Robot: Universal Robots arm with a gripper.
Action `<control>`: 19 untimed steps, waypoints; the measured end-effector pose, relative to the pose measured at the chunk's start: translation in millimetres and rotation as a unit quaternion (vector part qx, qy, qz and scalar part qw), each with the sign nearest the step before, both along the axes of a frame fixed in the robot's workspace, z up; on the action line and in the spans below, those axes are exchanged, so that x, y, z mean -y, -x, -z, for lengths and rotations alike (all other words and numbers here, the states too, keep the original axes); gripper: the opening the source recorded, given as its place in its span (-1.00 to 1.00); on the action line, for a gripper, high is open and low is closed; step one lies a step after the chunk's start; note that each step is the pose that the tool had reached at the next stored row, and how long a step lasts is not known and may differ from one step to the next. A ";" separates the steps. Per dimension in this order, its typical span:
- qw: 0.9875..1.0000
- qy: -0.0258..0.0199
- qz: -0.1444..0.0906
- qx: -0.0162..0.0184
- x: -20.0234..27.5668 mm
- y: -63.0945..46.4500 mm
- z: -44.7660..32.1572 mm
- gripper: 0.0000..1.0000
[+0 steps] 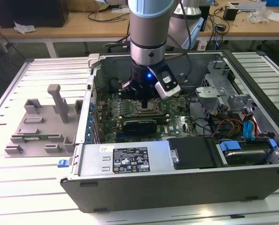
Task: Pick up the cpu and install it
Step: 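Install the second cpu locking lever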
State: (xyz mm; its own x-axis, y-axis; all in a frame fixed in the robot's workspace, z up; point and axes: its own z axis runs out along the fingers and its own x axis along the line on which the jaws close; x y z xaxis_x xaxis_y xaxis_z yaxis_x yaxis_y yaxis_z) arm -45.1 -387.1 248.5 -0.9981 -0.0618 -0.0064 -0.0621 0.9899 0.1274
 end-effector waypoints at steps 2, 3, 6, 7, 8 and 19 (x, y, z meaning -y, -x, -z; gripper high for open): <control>1.000 0.000 0.001 0.000 0.0 0.6 0.6 -0.79; 1.000 0.000 0.001 0.000 0.0 0.5 0.9 -0.79; 1.000 0.000 0.001 0.000 1.1 4.3 5.8 -0.79; 1.000 0.000 0.001 0.000 1.2 7.7 7.3 -0.79; 1.000 0.000 0.002 0.000 1.2 10.1 8.4 -0.79; 0.998 -0.060 0.002 0.000 16.7 25.0 27.3 -0.79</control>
